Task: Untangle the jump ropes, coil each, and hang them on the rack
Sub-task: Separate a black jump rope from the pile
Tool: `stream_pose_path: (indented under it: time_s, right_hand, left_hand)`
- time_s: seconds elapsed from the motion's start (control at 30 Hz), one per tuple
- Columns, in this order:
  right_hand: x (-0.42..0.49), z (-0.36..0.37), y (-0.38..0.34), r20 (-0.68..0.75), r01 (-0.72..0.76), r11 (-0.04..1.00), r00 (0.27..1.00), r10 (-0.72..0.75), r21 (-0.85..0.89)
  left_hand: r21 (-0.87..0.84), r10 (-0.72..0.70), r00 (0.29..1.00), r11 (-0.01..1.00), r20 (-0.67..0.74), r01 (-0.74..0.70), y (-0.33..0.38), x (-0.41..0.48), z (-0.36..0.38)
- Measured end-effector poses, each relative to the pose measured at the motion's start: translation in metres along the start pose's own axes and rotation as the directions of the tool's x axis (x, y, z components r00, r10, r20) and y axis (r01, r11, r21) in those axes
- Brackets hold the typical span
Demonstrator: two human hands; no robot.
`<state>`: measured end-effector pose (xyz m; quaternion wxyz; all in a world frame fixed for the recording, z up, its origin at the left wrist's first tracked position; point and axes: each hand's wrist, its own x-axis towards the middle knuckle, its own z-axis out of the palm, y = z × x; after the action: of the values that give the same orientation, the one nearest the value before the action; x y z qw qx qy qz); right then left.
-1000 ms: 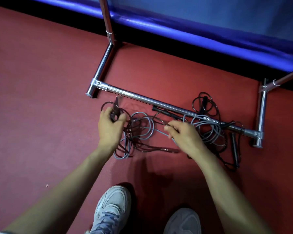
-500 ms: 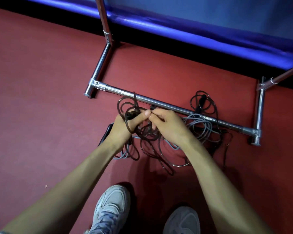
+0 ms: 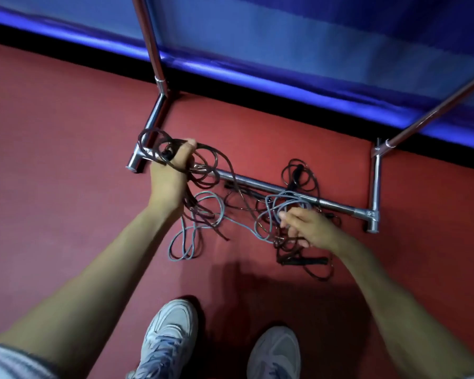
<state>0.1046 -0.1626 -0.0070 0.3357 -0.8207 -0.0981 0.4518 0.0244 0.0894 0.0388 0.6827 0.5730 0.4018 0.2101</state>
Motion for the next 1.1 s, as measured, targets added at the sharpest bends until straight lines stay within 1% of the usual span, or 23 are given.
stream_pose_path:
  time_s: [0.03,0.1,0.17,0.27,0.3,0.37,0.43,0.5,0.57,0.63,0.67,0.73,0.8,0.83,0.87,0.93,0.97,1.0,1.03,1.1]
  right_hand:
    - [-0.006,-0.002,-0.004,-0.014,0.018,1.000,1.000,-0.018,-0.015]
    - [-0.021,-0.011,-0.018,-0.062,0.082,0.996,0.995,-0.084,-0.039]
    - [-0.039,-0.023,-0.040,-0.109,0.132,0.990,0.986,-0.127,0.041]
    - [-0.069,-0.043,-0.074,-0.249,0.204,0.969,0.954,-0.165,0.139]
    - [-0.080,-0.048,-0.084,-0.290,0.219,0.960,0.943,-0.164,0.171]
    - [-0.104,-0.055,-0.101,-0.320,0.235,0.943,0.935,-0.153,0.235]
    - [-0.130,-0.057,-0.119,-0.302,0.263,0.899,0.940,-0.157,0.351]
    - [-0.159,-0.058,-0.141,-0.272,0.290,0.799,0.948,-0.164,0.528]
    - [-0.186,-0.059,-0.161,-0.258,0.321,0.665,0.946,-0.195,0.674]
    - [-0.210,-0.059,-0.177,-0.287,0.359,0.556,0.934,-0.215,0.750]
    - [-0.219,-0.059,-0.182,-0.328,0.390,0.512,0.921,-0.210,0.766]
    - [-0.233,-0.059,-0.189,-0.427,0.460,0.411,0.887,-0.175,0.787]
    - [-0.246,-0.058,-0.190,-0.489,0.501,0.290,0.864,-0.121,0.815]
    - [-0.252,-0.058,-0.190,-0.517,0.524,0.251,0.850,-0.097,0.814]
    - [-0.257,-0.058,-0.190,-0.545,0.547,0.241,0.835,-0.078,0.802]
    - [-0.266,-0.058,-0.190,-0.580,0.573,0.276,0.812,-0.065,0.772]
    - [-0.269,-0.057,-0.192,-0.582,0.575,0.279,0.810,-0.066,0.769]
    - [-0.271,-0.057,-0.194,-0.574,0.569,0.252,0.817,-0.061,0.783]
    - [-0.272,-0.056,-0.198,-0.553,0.550,0.193,0.832,-0.044,0.813]
    - [-0.274,-0.057,-0.205,-0.488,0.488,0.021,0.873,-0.003,0.873]
  left_hand:
    - [0.005,0.004,1.000,1.000,0.015,-0.004,0.008,-0.001,0.005]
    - [0.080,0.030,0.997,0.996,0.069,-0.035,0.023,-0.008,0.015]
    - [0.183,0.029,0.991,0.982,0.132,-0.053,0.037,-0.022,0.022]
    - [0.370,-0.027,0.972,0.927,0.235,-0.064,0.051,-0.045,0.027]
    - [0.400,-0.056,0.965,0.915,0.254,-0.052,0.057,-0.052,0.027]
    - [0.419,-0.101,0.948,0.907,0.301,-0.037,0.074,-0.066,0.029]
    - [0.469,-0.147,0.923,0.883,0.354,-0.039,0.096,-0.079,0.030]
    - [0.507,-0.183,0.908,0.861,0.376,-0.036,0.120,-0.093,0.033]
    - [0.546,-0.193,0.922,0.837,0.336,-0.024,0.144,-0.106,0.033]
    - [0.510,-0.215,0.927,0.860,0.307,0.031,0.170,-0.122,0.031]
    - [0.478,-0.227,0.927,0.876,0.300,0.060,0.182,-0.132,0.030]
    - [0.401,-0.193,0.935,0.914,0.297,0.061,0.195,-0.143,0.029]
    - [0.310,-0.106,0.950,0.951,0.293,0.011,0.204,-0.156,0.026]
    - [0.312,-0.057,0.958,0.949,0.280,-0.035,0.206,-0.160,0.023]
    - [0.371,-0.034,0.965,0.926,0.260,-0.067,0.208,-0.164,0.020]
    - [0.513,-0.015,0.973,0.852,0.229,-0.107,0.207,-0.167,0.012]
    - [0.547,-0.015,0.974,0.829,0.226,-0.115,0.207,-0.168,0.009]
    - [0.539,-0.034,0.968,0.835,0.250,-0.110,0.207,-0.170,0.008]
    - [0.505,-0.047,0.955,0.856,0.294,-0.113,0.207,-0.171,0.008]
    - [0.436,-0.077,0.901,0.890,0.427,-0.130,0.208,-0.177,0.009]
